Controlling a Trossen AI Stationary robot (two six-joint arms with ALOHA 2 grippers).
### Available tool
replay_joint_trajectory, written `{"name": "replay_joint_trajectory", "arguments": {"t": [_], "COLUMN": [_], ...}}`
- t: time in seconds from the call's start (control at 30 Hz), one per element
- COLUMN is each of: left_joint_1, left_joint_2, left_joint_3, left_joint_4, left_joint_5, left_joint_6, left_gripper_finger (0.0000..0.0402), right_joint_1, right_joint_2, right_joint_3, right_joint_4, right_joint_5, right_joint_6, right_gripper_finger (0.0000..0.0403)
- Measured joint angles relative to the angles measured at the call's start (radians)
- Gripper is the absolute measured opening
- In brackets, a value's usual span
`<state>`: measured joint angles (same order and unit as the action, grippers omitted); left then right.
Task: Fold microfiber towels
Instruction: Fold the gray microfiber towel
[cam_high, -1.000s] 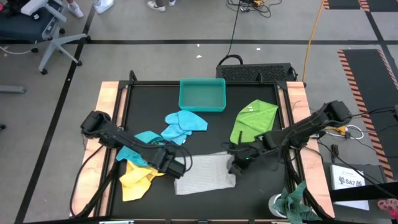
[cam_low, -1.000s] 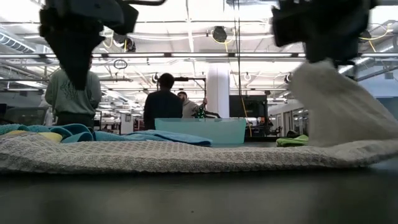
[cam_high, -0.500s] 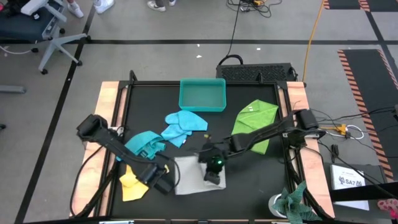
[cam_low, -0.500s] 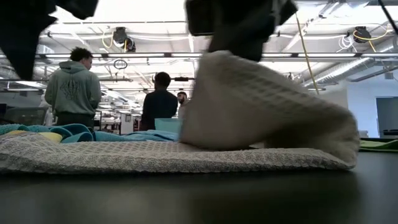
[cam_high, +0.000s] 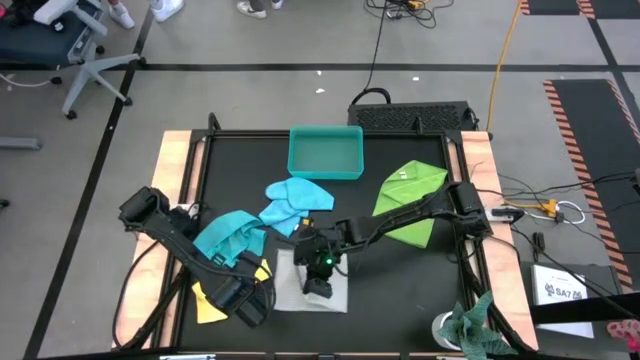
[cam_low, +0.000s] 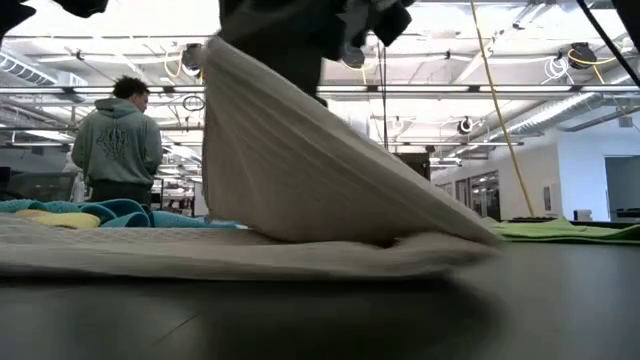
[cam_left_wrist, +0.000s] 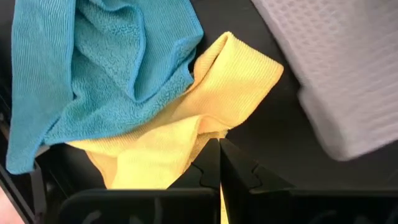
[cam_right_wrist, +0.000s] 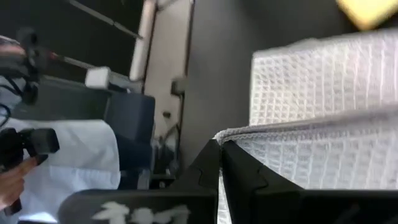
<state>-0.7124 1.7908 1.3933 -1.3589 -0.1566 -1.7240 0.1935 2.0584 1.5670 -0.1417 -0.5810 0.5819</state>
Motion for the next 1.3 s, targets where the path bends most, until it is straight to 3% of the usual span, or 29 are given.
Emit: {"name": "replay_joint_trajectory", "arguments": {"t": [0.5,0.7,0.87,1.03,1.2,1.3], "left_joint_1": [-0.003,-0.003,-0.003,-0.002,0.029,0.045], "left_joint_2": [0.0,0.0,0.0,0.0,0.0,0.001], "left_joint_3": [0.0,0.0,0.0,0.0,0.0,0.0], "left_joint_4": [0.029,0.029,0.029,0.039,0.214,0.368], "left_joint_5": [0.0,0.0,0.001,0.003,0.048,0.017], "left_joint_6": [-0.013,-0.013,-0.018,-0.026,-0.09,-0.111], "left_gripper_finger": [0.0,0.0,0.0,0.0,0.0001,0.0001], "right_joint_1": [-0.005,-0.001,0.003,0.001,-0.036,-0.069], "right_joint_2": [0.005,0.006,0.006,0.006,-0.016,-0.05], "right_joint_3": [0.03,0.03,0.03,0.03,0.028,0.028], "right_joint_4": [0.003,0.023,0.096,0.1,-0.024,-0.157], "right_joint_5": [0.06,0.062,0.133,0.13,0.068,0.055], "right_joint_6": [-0.104,-0.129,-0.12,-0.116,-0.122,-0.135], "right_gripper_finger": [0.001,0.008,0.0148,0.0185,0.0182,0.0174]}}
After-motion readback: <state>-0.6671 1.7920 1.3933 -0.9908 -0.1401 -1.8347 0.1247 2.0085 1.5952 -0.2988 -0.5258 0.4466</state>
